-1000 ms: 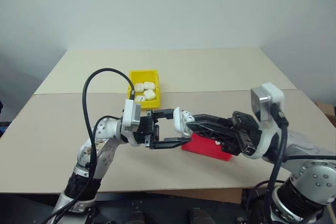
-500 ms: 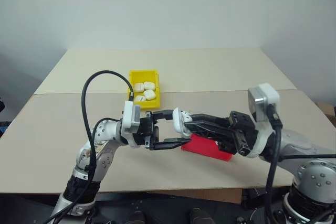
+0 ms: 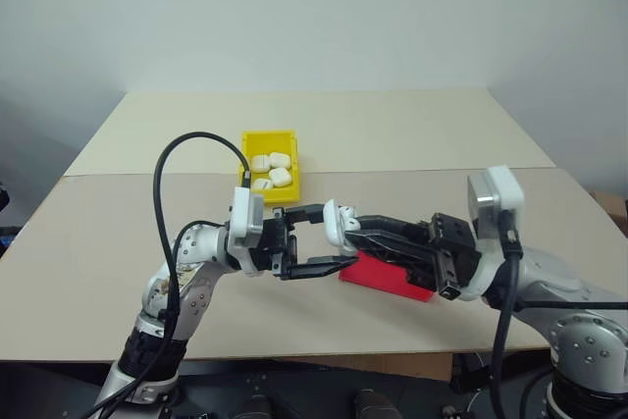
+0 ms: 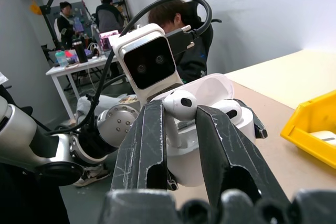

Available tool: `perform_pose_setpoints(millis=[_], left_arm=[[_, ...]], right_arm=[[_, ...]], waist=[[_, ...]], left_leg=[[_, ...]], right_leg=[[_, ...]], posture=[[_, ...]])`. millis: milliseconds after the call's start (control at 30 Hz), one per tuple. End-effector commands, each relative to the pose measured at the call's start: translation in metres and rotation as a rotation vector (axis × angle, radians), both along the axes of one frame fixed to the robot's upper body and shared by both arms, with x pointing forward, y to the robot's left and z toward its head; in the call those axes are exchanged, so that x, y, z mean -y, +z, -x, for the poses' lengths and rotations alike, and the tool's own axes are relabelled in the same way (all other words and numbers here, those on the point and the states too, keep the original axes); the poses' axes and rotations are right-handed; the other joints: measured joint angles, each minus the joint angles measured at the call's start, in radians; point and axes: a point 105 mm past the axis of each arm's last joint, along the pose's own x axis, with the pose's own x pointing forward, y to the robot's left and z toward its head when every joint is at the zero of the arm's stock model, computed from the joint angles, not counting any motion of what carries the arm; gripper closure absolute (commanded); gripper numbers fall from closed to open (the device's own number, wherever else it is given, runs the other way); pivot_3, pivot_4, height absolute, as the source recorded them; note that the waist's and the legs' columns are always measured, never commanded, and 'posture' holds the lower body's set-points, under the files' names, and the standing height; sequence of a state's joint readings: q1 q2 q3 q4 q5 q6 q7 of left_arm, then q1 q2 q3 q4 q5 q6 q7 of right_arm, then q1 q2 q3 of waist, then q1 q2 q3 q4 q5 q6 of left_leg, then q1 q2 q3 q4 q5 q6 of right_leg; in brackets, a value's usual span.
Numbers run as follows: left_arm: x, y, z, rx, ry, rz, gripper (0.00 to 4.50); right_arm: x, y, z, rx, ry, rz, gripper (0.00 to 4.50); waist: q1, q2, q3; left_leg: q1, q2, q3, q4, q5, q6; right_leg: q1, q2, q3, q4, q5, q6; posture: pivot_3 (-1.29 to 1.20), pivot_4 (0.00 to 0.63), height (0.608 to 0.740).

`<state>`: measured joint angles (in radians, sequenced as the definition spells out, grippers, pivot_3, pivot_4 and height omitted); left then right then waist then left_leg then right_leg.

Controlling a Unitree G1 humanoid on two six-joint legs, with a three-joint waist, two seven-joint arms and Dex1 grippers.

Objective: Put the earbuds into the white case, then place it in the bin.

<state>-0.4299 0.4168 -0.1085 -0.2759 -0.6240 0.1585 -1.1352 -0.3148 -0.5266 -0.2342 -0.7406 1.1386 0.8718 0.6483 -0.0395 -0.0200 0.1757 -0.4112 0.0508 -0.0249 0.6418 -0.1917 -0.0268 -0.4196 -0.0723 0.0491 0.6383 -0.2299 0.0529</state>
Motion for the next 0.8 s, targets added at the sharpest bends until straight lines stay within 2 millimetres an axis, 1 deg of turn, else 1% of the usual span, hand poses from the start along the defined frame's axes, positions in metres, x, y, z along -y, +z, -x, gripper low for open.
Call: perform_pose_setpoints(millis=[33,67,100,133,233,333,467,533,600,667,700,733,767,800], left_arm=[[0.001,0.010,0.004,0.047,-0.001,0.025,1.72],[0.001,0.010,0.003,0.047,-0.001,0.024,1.72],[0.000,0.009,0.003,0.046,0.000,0.022,1.72],[0.000,0.008,0.003,0.046,0.000,0.021,1.72],[0.000,0.007,0.002,0.045,0.000,0.017,1.72],[0.000,0.006,0.002,0.045,0.000,0.013,1.72],[-0.001,0.005,-0.001,0.053,0.005,0.003,1.72],[-0.001,0.005,-0.001,0.059,0.003,-0.002,1.72],[0.000,0.003,-0.001,0.061,-0.001,-0.006,1.72],[0.001,0.002,-0.002,0.064,-0.003,-0.011,1.72],[0.001,0.001,-0.002,0.065,-0.003,-0.013,1.72],[0.002,0.000,-0.003,0.065,-0.002,-0.015,1.72],[0.002,-0.001,-0.004,0.067,-0.001,-0.016,1.72],[0.002,-0.001,-0.004,0.068,-0.001,-0.017,1.72]], right_arm=[[-0.002,0.002,0.007,0.054,0.013,0.011,3.86],[-0.002,0.001,0.007,0.071,0.008,0.020,3.51],[-0.003,0.000,0.008,0.086,0.003,0.032,3.07],[-0.003,-0.001,0.008,0.096,-0.001,0.042,2.84],[-0.003,-0.004,0.007,0.098,-0.013,0.067,1.83],[-0.001,-0.007,0.009,0.095,-0.003,0.085,1.83],[0.013,-0.002,0.007,0.103,-0.010,0.091,1.83],[0.024,0.006,0.005,0.116,-0.018,0.092,1.83],[0.032,0.020,0.002,0.161,-0.018,0.099,1.83],[0.036,0.033,0.000,0.191,-0.004,0.104,1.83],[0.035,0.040,-0.005,0.200,-0.011,0.117,2.00],[0.033,0.045,-0.013,0.165,-0.012,0.122,2.19],[0.028,0.049,-0.017,0.157,-0.002,0.142,2.43],[0.023,0.052,-0.019,0.169,0.018,0.167,2.79]], waist=[[0.000,0.000,0.000],[0.001,0.000,0.000],[0.001,0.000,0.000],[0.001,0.000,0.000],[0.001,0.000,0.000],[0.003,0.000,0.000],[0.004,0.000,0.000],[0.006,0.000,0.000],[0.007,0.000,0.000],[0.005,0.000,0.000],[0.006,0.000,0.000],[0.004,0.000,0.000],[0.001,0.000,0.000],[0.000,0.000,0.000]], left_leg=[[0.000,0.000,0.000,0.000,0.000,0.000],[0.000,0.000,0.000,0.000,0.000,0.000],[0.000,0.000,0.000,0.000,0.000,0.000],[0.000,0.000,0.000,0.000,0.000,0.000],[0.000,0.000,0.000,0.000,0.000,0.000],[-0.001,0.000,0.000,0.000,0.000,0.000],[-0.001,0.000,0.000,0.000,0.000,0.000],[-0.002,0.000,0.000,0.000,0.000,0.000],[-0.003,0.000,0.000,0.000,0.000,0.000],[-0.003,0.000,0.001,0.000,0.000,0.000],[-0.003,0.000,0.001,0.000,0.000,0.000],[-0.003,0.000,0.000,0.000,0.000,0.000],[-0.003,0.000,0.001,0.000,0.000,0.000],[-0.003,0.000,0.001,0.000,0.000,0.000]], right_leg=[[0.000,0.000,0.000,0.000,0.000,0.000],[0.000,0.000,0.000,0.000,0.000,0.000],[0.000,0.000,0.000,0.000,0.000,0.000],[0.000,0.000,0.000,0.000,0.000,0.000],[0.000,0.000,0.000,-0.001,0.000,0.000],[0.000,0.000,0.000,-0.001,0.000,0.000],[0.000,0.000,0.000,-0.002,0.000,0.000],[0.000,0.000,0.000,-0.004,0.000,0.000],[0.001,0.000,0.000,-0.006,0.001,0.001],[0.001,-0.001,0.000,-0.008,0.002,0.001],[0.001,-0.001,0.000,-0.008,0.003,0.001],[0.001,-0.001,0.000,-0.008,0.003,0.001],[0.001,0.000,0.000,-0.008,0.003,0.001],[0.000,0.000,0.000,-0.008,0.003,0.001]], posture=[[0.00,0.150,0.740],[0.00,0.150,0.740],[0.00,0.150,0.740],[0.00,0.150,0.740],[0.00,0.150,0.740],[0.00,0.150,0.740],[0.00,0.150,0.740],[0.00,0.150,0.740],[0.00,0.150,0.740],[0.00,0.150,0.740],[0.00,0.150,0.740],[0.00,0.150,0.740],[0.00,0.150,0.740],[0.00,0.150,0.740]])
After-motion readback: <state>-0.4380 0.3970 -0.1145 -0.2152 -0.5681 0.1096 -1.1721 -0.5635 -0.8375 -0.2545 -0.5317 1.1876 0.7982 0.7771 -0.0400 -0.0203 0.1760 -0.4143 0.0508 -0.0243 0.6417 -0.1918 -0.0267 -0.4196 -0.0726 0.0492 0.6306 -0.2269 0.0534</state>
